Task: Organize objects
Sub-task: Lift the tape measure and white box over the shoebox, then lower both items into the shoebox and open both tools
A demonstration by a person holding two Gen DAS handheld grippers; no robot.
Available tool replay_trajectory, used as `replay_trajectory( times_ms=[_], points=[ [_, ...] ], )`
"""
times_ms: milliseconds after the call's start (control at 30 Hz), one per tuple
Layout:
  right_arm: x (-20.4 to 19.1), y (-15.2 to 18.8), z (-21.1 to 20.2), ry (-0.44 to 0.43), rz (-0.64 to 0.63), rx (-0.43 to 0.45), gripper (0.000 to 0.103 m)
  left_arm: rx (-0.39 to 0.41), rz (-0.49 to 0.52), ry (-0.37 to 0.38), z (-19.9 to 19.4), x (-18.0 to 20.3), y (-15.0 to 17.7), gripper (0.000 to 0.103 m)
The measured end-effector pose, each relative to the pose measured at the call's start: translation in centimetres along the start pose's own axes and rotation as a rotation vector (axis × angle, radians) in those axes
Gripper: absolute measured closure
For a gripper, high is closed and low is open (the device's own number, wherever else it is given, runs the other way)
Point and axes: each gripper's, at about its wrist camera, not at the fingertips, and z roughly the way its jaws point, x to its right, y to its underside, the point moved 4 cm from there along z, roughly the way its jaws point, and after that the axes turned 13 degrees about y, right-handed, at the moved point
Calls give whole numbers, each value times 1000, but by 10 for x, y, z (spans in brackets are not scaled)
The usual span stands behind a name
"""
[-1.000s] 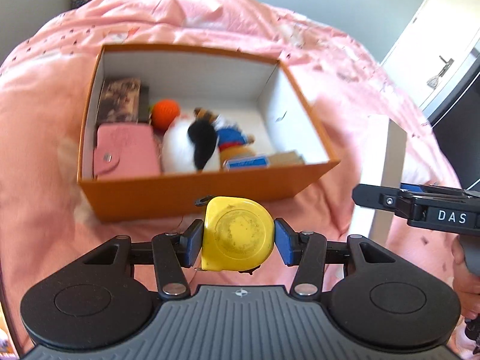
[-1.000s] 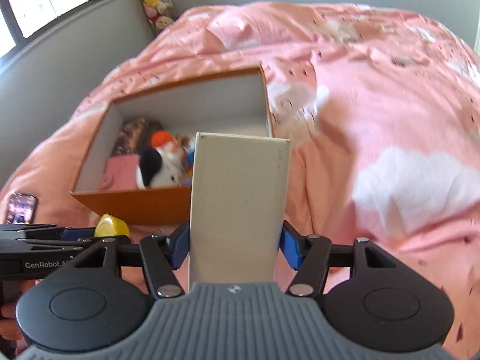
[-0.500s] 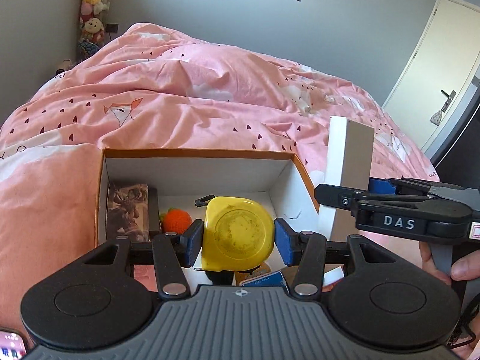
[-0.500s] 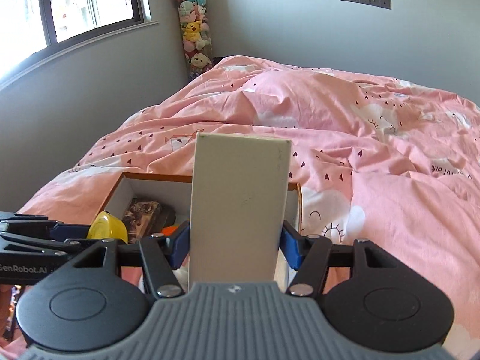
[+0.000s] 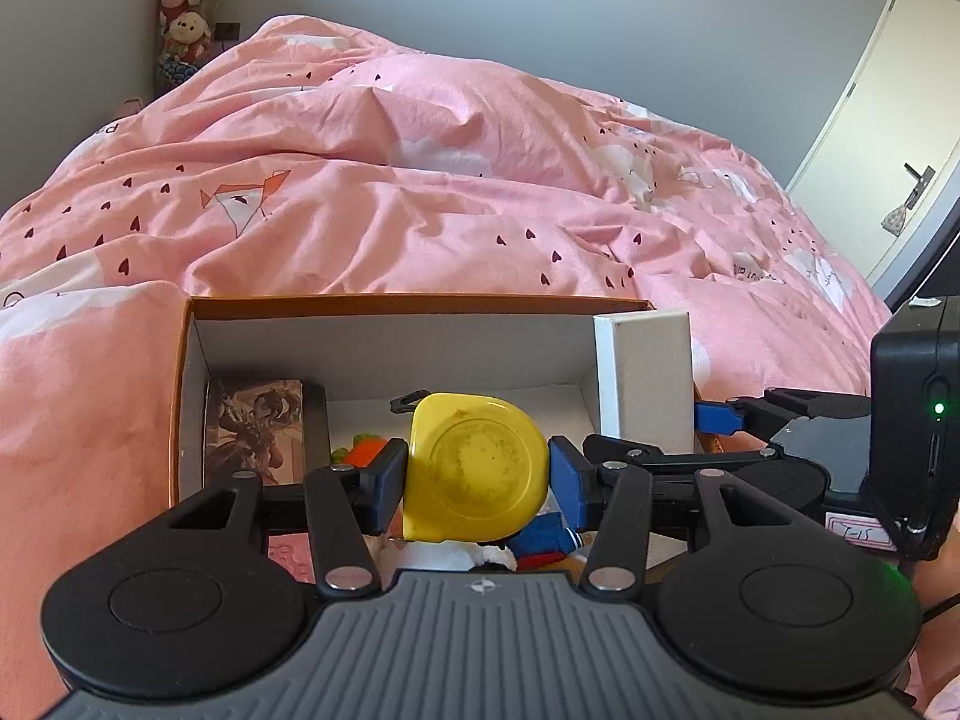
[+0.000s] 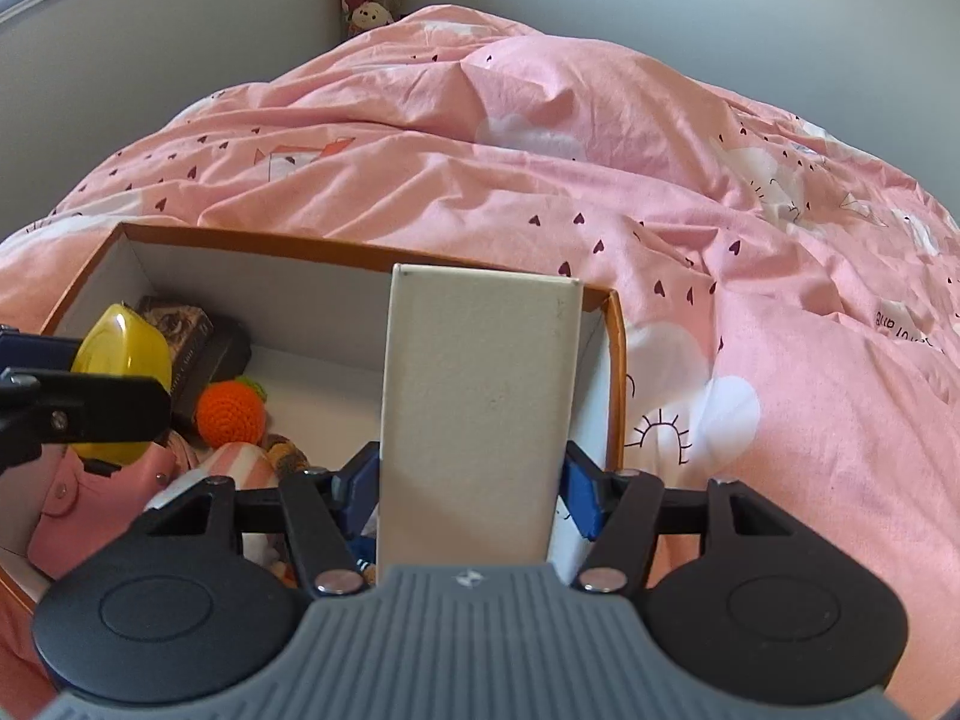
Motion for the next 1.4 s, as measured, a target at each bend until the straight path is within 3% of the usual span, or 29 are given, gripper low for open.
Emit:
replay_trajectory(
  times_ms=[333,533,767,833,933,1000,1067,1133,1233,1400],
  points=[
    [-18,0,37,88,-100,-115,39,-24,1,-11,9,-10,-5,45],
    [-27,3,45,133,-151,-119,40,-51,-3,-1,17,-16,-9,45],
    [-21,-4,44,130,-149,-121,35,-67,-3,12,24,-16,-17,45],
    [-15,-7,41,93,-126,-117,35,-68,1,13,25,-15,-19,45],
    [-13,-11,35,20,-139,-70,42,-72,3,22,29,-15,-23,45],
    [-15,-15,35,-32,-167,-41,51,-72,-1,34,30,-17,-26,45],
    [-16,-18,41,-107,-145,-51,66,-73,-3,49,32,-18,-29,45],
    [-16,-20,53,-194,-78,-110,79,-74,-10,52,32,-21,-33,45],
    [-18,-21,71,-281,21,-196,83,-76,-7,55,35,-24,-37,45],
    [-28,-15,91,-263,41,-262,92,-101,-20,68,46,-27,-38,45]
  ],
)
